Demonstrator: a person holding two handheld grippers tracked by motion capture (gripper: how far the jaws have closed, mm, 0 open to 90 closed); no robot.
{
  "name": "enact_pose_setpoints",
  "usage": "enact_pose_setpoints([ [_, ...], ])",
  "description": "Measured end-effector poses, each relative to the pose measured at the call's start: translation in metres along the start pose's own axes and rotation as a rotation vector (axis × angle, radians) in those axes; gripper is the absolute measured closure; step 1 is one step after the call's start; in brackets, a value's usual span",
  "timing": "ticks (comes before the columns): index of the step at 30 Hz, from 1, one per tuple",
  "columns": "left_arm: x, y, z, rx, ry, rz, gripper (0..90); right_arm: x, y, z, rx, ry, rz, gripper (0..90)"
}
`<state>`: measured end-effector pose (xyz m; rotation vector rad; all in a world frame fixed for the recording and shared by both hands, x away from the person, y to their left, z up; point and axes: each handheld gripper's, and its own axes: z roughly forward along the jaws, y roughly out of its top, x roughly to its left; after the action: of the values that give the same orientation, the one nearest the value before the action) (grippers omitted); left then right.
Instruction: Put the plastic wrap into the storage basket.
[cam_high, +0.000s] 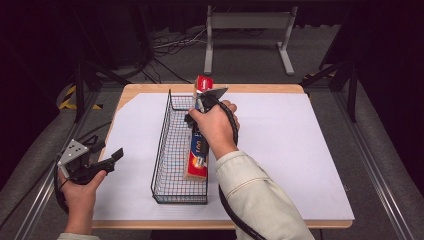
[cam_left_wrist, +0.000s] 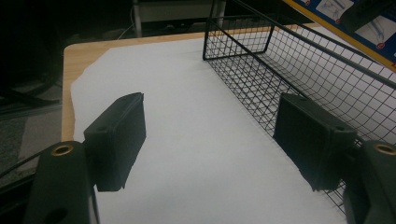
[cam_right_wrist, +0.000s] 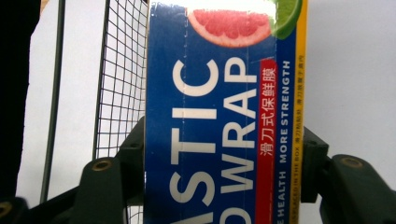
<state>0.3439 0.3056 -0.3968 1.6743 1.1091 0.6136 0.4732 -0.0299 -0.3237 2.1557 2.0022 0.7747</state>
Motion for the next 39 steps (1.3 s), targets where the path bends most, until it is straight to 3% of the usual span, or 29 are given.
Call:
enact_pose_setpoints([
  [11, 0.000, 0.001, 0.000, -0.006, -0.004, -0.001, 25.4, 0.003, -0.011, 0.018, 0.005, -0.013, 0.015, 40.4],
  [27, 0.000, 0.001, 0.001, -0.004, -0.004, 0.001, 25.5, 0.009, -0.023, 0.032, -0.005, -0.043, -0.025, 40.3],
  [39, 0.000, 0.001, 0.001, -0.003, -0.004, 0.002, 25.5, 0.010, -0.033, 0.043, 0.053, -0.060, -0.019, 40.2],
])
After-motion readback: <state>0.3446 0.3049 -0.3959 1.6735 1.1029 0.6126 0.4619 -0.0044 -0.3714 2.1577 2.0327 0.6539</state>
